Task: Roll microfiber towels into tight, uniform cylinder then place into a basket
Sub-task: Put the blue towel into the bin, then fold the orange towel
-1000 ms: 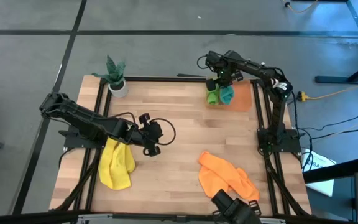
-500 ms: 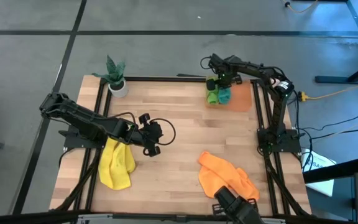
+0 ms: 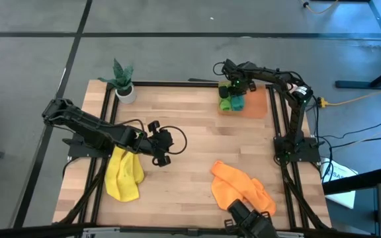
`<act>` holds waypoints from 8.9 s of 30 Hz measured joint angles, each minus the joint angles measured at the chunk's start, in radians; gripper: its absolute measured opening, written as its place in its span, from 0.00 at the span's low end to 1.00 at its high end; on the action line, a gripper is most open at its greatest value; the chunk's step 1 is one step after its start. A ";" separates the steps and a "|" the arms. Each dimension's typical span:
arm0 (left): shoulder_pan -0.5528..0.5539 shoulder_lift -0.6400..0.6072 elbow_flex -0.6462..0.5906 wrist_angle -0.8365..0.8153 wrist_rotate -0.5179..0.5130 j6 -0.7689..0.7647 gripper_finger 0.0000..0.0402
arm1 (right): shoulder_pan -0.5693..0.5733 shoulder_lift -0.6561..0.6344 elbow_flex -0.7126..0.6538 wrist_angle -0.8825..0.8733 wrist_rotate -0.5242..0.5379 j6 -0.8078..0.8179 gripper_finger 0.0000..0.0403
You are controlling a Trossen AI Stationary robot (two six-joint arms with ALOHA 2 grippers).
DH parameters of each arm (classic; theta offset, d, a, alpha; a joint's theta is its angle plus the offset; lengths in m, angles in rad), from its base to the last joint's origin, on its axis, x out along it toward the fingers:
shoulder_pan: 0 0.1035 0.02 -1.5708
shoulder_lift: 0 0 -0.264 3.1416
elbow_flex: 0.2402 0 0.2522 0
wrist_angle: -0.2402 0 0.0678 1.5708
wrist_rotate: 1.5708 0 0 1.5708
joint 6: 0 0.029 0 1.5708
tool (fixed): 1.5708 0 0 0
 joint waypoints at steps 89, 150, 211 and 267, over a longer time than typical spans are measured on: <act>0.095 0.649 0.001 1.128 0.459 0.072 0.18 | 1.208 -0.493 0.225 -0.441 0.220 0.417 0.40; 0.067 0.756 0.047 1.148 0.394 -0.037 0.18 | 1.208 -0.492 0.225 -0.433 0.220 0.413 0.40; 0.192 0.540 0.105 0.816 0.506 0.046 0.00 | 1.229 -0.493 0.225 -0.428 0.071 0.212 0.40; 0.285 0.019 0.105 0.579 0.393 -0.160 0.00 | 1.171 -0.169 0.047 0.404 1.136 0.024 0.40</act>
